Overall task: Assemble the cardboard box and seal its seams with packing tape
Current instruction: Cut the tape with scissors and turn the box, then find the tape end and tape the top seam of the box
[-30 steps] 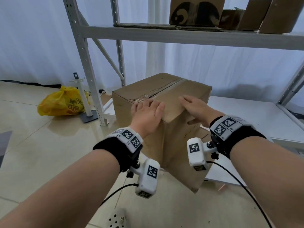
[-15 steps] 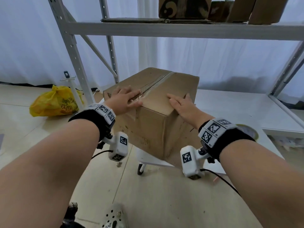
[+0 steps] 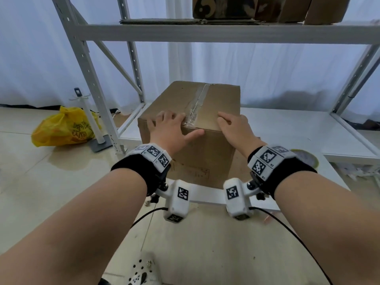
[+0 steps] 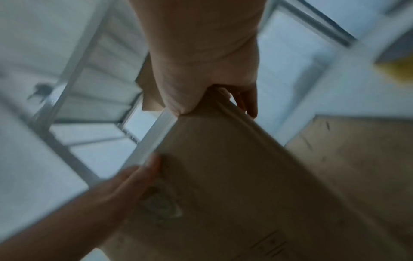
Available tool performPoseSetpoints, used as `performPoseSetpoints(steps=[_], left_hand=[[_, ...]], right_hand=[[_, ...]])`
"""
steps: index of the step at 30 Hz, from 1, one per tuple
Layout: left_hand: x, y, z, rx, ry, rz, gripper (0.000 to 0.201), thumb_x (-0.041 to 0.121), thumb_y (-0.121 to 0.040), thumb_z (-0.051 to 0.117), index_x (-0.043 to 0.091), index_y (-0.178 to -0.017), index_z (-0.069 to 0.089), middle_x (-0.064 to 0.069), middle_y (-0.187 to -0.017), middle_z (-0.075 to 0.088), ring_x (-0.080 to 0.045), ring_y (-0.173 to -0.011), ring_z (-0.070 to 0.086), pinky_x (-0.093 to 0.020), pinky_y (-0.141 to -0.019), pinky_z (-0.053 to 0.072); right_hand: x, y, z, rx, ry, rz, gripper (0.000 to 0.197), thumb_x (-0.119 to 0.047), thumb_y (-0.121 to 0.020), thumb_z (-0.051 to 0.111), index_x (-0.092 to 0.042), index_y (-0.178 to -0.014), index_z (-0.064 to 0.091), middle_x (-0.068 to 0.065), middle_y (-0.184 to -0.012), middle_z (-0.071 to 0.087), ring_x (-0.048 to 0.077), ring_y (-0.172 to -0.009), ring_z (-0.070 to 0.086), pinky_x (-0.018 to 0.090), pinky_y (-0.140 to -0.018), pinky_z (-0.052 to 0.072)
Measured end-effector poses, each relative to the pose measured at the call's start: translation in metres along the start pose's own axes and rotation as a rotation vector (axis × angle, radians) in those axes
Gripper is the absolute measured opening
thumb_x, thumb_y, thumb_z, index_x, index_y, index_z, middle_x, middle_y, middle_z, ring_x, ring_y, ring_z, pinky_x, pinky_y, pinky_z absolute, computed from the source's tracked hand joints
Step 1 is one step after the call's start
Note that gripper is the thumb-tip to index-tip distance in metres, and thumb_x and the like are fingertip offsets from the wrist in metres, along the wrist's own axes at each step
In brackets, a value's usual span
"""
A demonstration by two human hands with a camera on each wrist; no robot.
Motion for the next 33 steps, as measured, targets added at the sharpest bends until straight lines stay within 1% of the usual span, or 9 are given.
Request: performPoseSetpoints(steps=[6, 10, 13, 16, 21, 24, 27, 30, 33], left_hand=[[0.019, 0.003, 0.005, 0.087, -0.053, 0.154, 0.077, 0.073, -0.081, 0.039, 0.026, -0.142, 0.036, 0.004, -0.152, 0.034, -0.019, -0.143, 0.022, -0.043, -0.117, 0.006], [0.045, 0.006, 0.013, 0.115, -0.088, 0.130, 0.077, 0.073, -0.083, 0.036, 0.021, -0.141, 0.036, -0.001, -0.150, 0.036, -0.025, -0.141, 0.025, -0.045, -0.117, 0.012], [0.068, 0.006, 0.019, 0.140, -0.139, 0.160, 0.075, 0.069, -0.085, 0.039, 0.016, -0.137, 0.037, -0.007, -0.147, 0.037, -0.026, -0.139, 0.028, -0.045, -0.115, 0.016], [0.099, -0.003, 0.021, 0.145, -0.119, 0.280, 0.061, 0.059, -0.090, 0.043, 0.018, -0.135, 0.041, -0.006, -0.146, 0.040, -0.024, -0.138, 0.030, -0.042, -0.115, 0.016], [0.150, -0.017, 0.031, 0.131, -0.109, 0.402, 0.056, 0.050, -0.096, 0.039, 0.019, -0.142, 0.038, -0.001, -0.148, 0.039, -0.022, -0.138, 0.032, -0.037, -0.112, 0.022], [0.158, -0.023, 0.042, 0.160, -0.102, 0.399, 0.057, 0.052, -0.097, 0.036, 0.020, -0.144, 0.035, 0.002, -0.151, 0.036, -0.018, -0.140, 0.031, -0.033, -0.112, 0.020], [0.162, -0.030, 0.047, 0.159, -0.105, 0.412, 0.057, 0.053, -0.097, 0.032, 0.023, -0.145, 0.034, 0.006, -0.151, 0.034, -0.014, -0.140, 0.030, -0.031, -0.111, 0.019], [0.170, -0.036, 0.049, 0.151, -0.091, 0.412, 0.057, 0.053, -0.096, 0.033, 0.024, -0.145, 0.036, 0.006, -0.150, 0.036, -0.014, -0.139, 0.032, -0.031, -0.111, 0.021], [0.182, -0.037, 0.050, 0.143, -0.091, 0.397, 0.055, 0.052, -0.097, 0.033, 0.023, -0.144, 0.036, 0.005, -0.150, 0.036, -0.014, -0.139, 0.032, -0.032, -0.111, 0.022]], right_hand=[[0.024, -0.005, -0.030, -0.100, -0.076, -0.025, 0.042, -0.033, -0.101, 0.041, -0.022, -0.141, 0.045, 0.005, -0.146, 0.040, 0.021, -0.134, 0.036, 0.040, -0.113, 0.031], [0.063, -0.005, -0.079, -0.057, -0.106, 0.063, 0.039, -0.022, -0.099, 0.044, -0.017, -0.138, 0.048, 0.009, -0.131, 0.055, 0.017, -0.102, 0.053, 0.028, -0.085, 0.044], [0.107, -0.007, -0.106, 0.053, 0.137, 0.157, 0.040, -0.016, -0.097, 0.047, -0.006, -0.136, 0.049, 0.014, -0.134, 0.053, 0.025, -0.112, 0.053, 0.031, -0.095, 0.038], [0.159, -0.006, -0.112, -0.056, 0.399, 0.329, 0.039, -0.015, -0.096, 0.047, 0.004, -0.130, 0.050, 0.020, -0.137, 0.050, 0.032, -0.125, 0.046, 0.033, -0.103, 0.035], [0.218, -0.019, -0.096, -0.280, 0.684, 0.409, 0.021, -0.022, -0.095, 0.042, -0.008, -0.088, 0.055, 0.015, -0.117, 0.058, 0.030, -0.104, 0.053, 0.040, -0.097, 0.041], [0.247, -0.031, -0.092, -0.348, 0.783, 0.493, 0.036, -0.030, -0.093, 0.047, -0.016, -0.126, 0.051, 0.008, -0.133, 0.051, 0.032, -0.125, 0.045, 0.048, -0.109, 0.028], [0.269, -0.032, -0.086, -0.444, 0.839, 0.583, 0.068, -0.039, -0.095, 0.046, -0.019, -0.152, 0.013, 0.005, -0.157, 0.022, 0.028, -0.143, 0.022, 0.047, -0.115, 0.014], [0.266, -0.031, -0.088, -0.284, 0.988, 0.393, 0.042, -0.012, -0.093, 0.042, -0.014, -0.135, 0.044, 0.009, -0.134, 0.052, 0.026, -0.125, 0.045, 0.045, -0.108, 0.022], [0.251, -0.033, -0.101, 0.003, 0.945, 0.229, 0.041, -0.001, -0.084, 0.043, -0.019, -0.120, 0.051, 0.002, -0.114, 0.061, 0.023, -0.109, 0.055, 0.041, -0.100, 0.026]])
Point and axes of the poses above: each hand's wrist, its own y-axis away from the middle knuckle, its own z-axis out of the palm, x = y × z, the point moved 3 cm from there along -y, towards the middle knuckle
